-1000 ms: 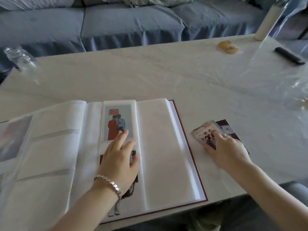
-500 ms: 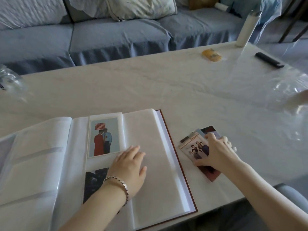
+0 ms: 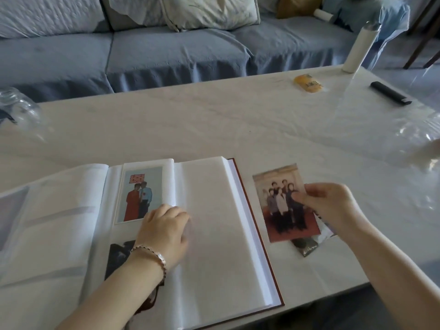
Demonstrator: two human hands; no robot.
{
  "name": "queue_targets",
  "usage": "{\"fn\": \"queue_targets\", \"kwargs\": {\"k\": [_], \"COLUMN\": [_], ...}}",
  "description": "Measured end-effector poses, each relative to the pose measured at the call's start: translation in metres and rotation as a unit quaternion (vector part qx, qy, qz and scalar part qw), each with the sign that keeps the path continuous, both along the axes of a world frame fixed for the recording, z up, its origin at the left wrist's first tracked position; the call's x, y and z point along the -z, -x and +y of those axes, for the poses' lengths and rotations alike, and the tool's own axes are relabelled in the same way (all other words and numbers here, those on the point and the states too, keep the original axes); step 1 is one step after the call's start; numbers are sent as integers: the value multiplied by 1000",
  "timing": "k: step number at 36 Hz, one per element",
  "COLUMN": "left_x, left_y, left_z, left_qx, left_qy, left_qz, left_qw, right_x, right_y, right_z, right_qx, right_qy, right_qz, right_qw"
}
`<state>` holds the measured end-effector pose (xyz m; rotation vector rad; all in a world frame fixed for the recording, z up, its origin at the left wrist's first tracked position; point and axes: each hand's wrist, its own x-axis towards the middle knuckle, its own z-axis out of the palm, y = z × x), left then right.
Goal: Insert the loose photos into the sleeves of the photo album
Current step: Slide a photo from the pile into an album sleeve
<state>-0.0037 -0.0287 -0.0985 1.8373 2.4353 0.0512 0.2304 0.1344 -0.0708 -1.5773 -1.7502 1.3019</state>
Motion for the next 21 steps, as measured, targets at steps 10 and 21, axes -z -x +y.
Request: {"fn": "queue_targets", "kwargs": {"k": [10,21], "left_x": [-19,-2], "left_y": [16,36], "left_z": [10,-1], "left_qx": [-261,-373], "left_qy": [-59,-229], "left_qz": [-519,-304], "left_qw": [812,846], "right_x": [-6,33], "right_y": [95,137], "right_z": [-27,-46], "right_qx": [-55,-210], "right_qy": [106,-185], "right_qz": [174,-100], "right_qw": [978,955]}}
